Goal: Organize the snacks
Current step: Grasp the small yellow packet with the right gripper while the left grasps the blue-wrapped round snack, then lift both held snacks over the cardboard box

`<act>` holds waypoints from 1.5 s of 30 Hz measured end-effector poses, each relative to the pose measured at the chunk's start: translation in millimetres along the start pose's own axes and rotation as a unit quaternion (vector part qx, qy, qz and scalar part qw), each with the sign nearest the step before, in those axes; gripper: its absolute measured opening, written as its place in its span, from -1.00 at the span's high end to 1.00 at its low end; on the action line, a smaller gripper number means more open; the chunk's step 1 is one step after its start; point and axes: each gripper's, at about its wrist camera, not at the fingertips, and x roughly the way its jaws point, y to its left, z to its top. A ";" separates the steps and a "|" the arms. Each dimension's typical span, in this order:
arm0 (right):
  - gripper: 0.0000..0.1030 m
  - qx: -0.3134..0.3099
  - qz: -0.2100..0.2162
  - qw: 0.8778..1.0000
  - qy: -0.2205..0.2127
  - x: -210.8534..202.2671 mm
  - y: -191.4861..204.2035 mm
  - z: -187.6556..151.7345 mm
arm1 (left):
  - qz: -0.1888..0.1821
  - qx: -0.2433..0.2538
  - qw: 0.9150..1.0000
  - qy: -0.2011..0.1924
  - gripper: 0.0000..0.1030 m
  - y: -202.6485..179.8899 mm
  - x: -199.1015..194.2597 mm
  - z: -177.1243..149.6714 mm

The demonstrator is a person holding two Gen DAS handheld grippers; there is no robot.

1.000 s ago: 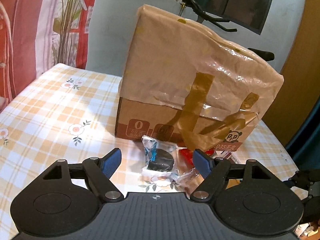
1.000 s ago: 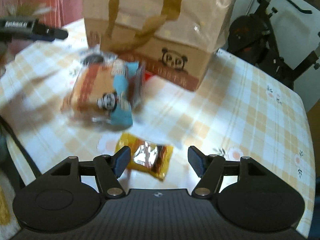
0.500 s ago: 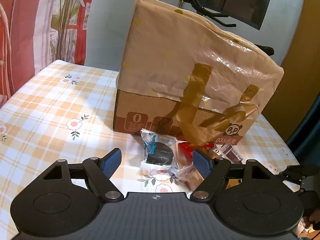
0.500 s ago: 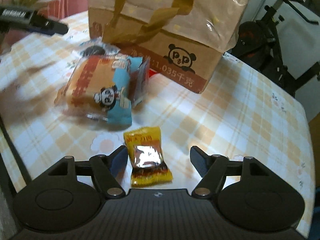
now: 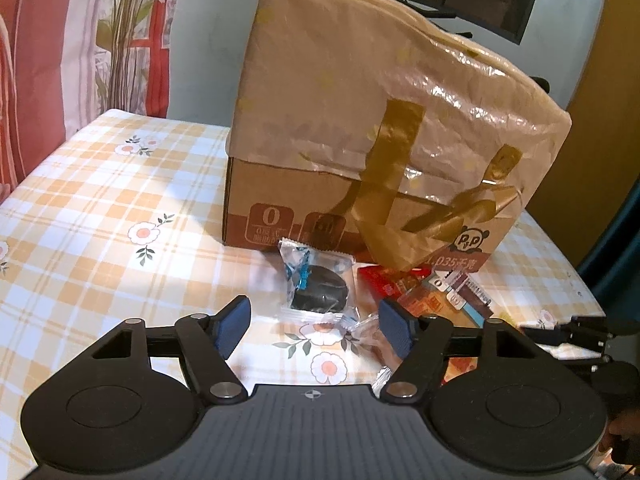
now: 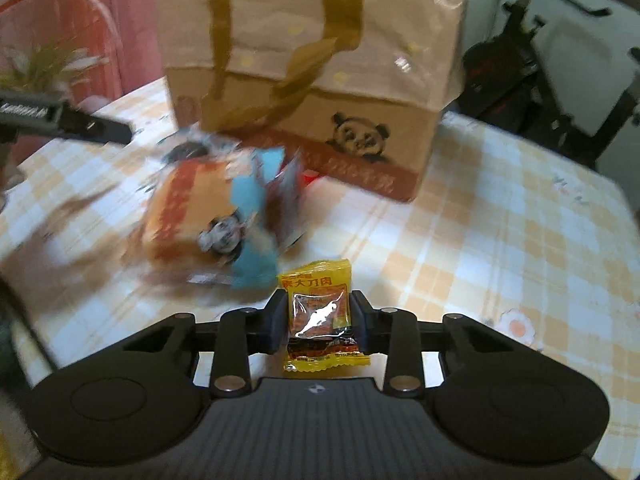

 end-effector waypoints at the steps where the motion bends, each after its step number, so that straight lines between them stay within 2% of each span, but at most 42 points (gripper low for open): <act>1: 0.32 0.005 -0.009 1.000 -0.008 1.4 -0.8 0.1 | 0.002 0.001 1.000 0.002 -0.39 0.0 0.7 -0.6; 11: 0.32 0.073 -0.054 0.994 -0.064 9.0 -17.6 -9.7 | 0.018 0.008 1.000 0.014 -0.38 -1.5 19.4 4.2; 20: 0.32 0.074 -0.057 0.993 -0.069 10.3 -17.4 -10.3 | 0.019 0.033 0.999 0.028 -0.38 -13.6 56.3 16.1; 24: 0.32 0.078 -0.054 0.993 -0.068 11.3 -18.0 -10.8 | 0.031 0.044 0.998 0.036 -0.38 -17.2 73.9 17.1; 25: 0.32 0.080 -0.053 0.993 -0.067 12.2 -18.7 -10.3 | 0.035 0.048 0.998 0.038 -0.32 -19.3 77.8 17.2; 26: 0.32 0.082 -0.051 0.993 -0.066 12.3 -19.9 -10.5 | 0.042 0.056 0.997 0.037 0.06 -21.4 79.2 16.4; 30: 0.32 0.101 -0.043 0.992 -0.070 9.9 -25.3 -12.1 | 0.059 0.074 0.995 0.024 0.08 -29.8 73.3 9.7; 37: 0.32 0.114 -0.042 0.990 -0.070 10.0 -29.7 -12.1 | 0.056 0.021 0.998 0.019 0.08 -14.8 42.6 -9.5; 45: 0.32 0.118 -0.039 0.990 -0.070 9.9 -30.4 -12.5 | 0.062 0.010 0.998 -0.003 0.08 -10.1 32.4 -8.7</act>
